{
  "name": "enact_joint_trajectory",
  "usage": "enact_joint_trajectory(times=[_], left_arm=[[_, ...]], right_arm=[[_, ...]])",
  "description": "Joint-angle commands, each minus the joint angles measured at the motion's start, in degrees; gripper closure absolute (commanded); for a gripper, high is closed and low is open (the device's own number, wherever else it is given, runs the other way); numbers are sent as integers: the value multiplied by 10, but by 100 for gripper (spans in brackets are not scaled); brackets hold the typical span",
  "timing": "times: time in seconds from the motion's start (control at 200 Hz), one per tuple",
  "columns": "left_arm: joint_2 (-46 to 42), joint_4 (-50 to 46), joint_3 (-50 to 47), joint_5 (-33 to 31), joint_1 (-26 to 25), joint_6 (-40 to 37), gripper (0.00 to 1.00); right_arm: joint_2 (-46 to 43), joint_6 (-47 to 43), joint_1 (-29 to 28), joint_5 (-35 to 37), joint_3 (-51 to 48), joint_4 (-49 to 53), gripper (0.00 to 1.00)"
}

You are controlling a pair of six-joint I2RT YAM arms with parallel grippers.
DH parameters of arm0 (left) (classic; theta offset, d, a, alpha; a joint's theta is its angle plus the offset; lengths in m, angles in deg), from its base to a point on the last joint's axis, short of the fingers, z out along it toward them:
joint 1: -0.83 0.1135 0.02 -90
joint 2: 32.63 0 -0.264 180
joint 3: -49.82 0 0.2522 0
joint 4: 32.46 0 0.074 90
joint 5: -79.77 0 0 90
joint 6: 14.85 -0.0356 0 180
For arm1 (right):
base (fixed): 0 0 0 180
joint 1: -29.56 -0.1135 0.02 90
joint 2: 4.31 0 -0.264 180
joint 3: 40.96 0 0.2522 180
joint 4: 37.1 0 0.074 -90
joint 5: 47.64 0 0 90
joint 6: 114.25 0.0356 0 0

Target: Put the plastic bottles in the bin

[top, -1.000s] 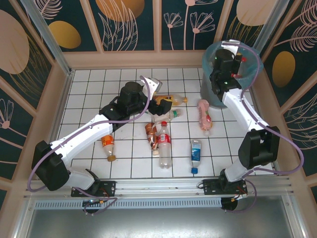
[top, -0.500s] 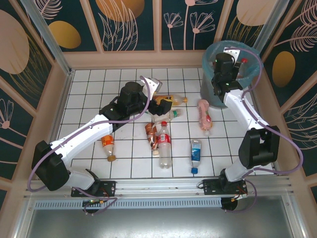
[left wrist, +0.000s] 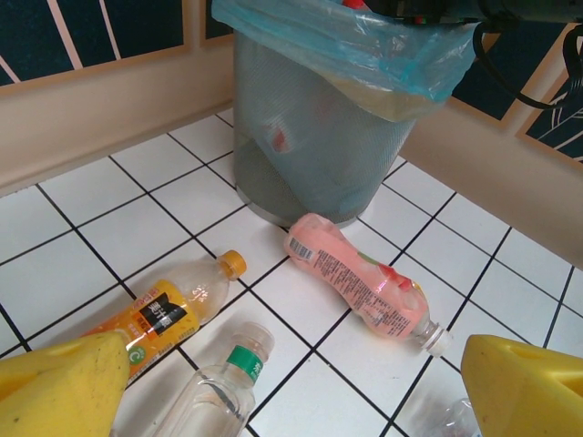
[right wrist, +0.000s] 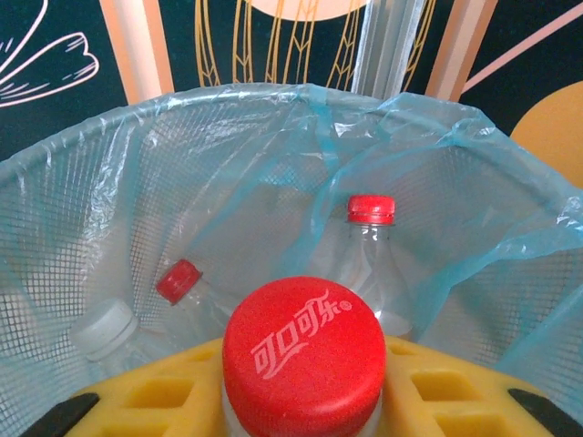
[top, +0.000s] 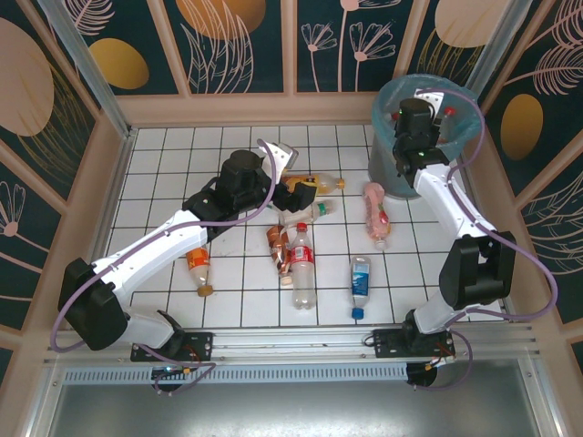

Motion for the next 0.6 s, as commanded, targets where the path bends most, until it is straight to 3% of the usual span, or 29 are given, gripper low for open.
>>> enact_joint_trajectory(times=[0.0, 0.375, 0.596], left_arm=[[-5, 15, -4, -1, 2, -12, 6], [-5, 15, -4, 1, 2, -11, 6], [-7, 15, -5, -1, 2, -11, 7]], right_arm=[[9, 15, 6, -14, -3, 27, 66], [55, 24, 35, -40, 3, 98, 68], [73, -17, 37, 27, 44, 86, 71]])
